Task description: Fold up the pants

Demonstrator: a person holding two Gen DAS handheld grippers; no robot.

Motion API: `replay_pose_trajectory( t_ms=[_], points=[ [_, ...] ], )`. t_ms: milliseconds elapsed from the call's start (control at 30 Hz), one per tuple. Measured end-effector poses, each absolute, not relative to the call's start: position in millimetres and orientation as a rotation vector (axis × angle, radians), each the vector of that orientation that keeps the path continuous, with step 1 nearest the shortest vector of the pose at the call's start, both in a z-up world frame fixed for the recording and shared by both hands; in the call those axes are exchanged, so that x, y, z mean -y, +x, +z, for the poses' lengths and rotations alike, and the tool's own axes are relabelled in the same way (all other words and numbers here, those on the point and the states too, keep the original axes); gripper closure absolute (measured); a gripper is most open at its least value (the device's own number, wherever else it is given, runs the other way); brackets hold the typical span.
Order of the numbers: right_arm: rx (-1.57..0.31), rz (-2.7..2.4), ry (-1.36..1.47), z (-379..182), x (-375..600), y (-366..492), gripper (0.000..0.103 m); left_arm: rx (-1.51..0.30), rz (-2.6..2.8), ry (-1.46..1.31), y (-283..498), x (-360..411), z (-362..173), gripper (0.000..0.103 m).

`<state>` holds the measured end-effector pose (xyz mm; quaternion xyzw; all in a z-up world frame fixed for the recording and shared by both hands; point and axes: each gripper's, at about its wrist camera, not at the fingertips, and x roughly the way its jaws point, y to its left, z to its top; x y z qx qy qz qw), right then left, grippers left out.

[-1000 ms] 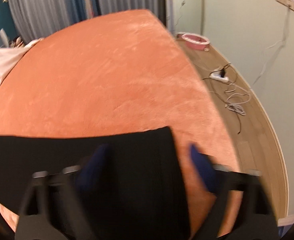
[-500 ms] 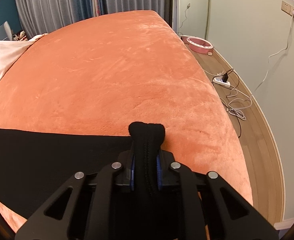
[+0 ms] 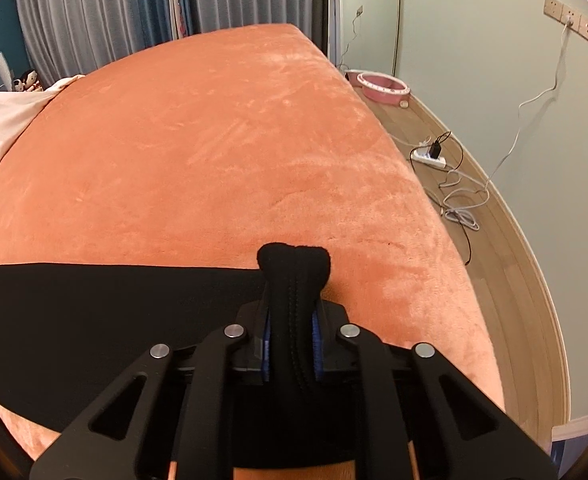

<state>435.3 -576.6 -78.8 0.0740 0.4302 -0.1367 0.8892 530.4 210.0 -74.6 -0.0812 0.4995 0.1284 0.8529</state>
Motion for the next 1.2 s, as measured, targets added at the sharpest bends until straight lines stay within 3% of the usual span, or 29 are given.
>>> replay_pose_trajectory(
  t_ms=[200,233,333,500,833,967,1033,1200],
  points=[
    [-0.766,-0.259,0.147,-19.7,569.0,398.4,0.092,-0.885,0.178,-0.258,481.4,-225.9,0.3,0.084],
    [-0.74,-0.252,0.138,-7.0,567.4,388.7,0.092,-0.864,0.162,-0.25,469.1,-226.0,14.8,0.089],
    [-0.683,-0.248,0.105,21.3,562.4,362.7,0.092,-0.806,0.111,-0.243,433.9,-234.1,49.5,0.091],
    [-0.607,-0.234,0.079,54.8,557.8,313.5,0.092,-0.743,0.081,-0.217,381.9,-243.2,75.7,0.09],
    [-0.585,-0.167,0.031,45.6,552.5,200.7,0.092,-0.716,0.023,-0.154,271.0,-256.0,68.4,0.09],
    [-0.647,-0.17,0.048,12.4,556.1,180.2,0.091,-0.768,0.041,-0.143,234.8,-265.7,39.6,0.092],
    [-0.687,-0.179,0.047,-8.4,556.0,173.8,0.091,-0.8,0.069,-0.133,223.1,-269.0,21.1,0.103],
    [-0.746,-0.205,0.039,-44.8,550.2,167.8,0.091,-0.916,0.121,-0.153,200.8,-286.7,-32.7,0.103]
  ],
)
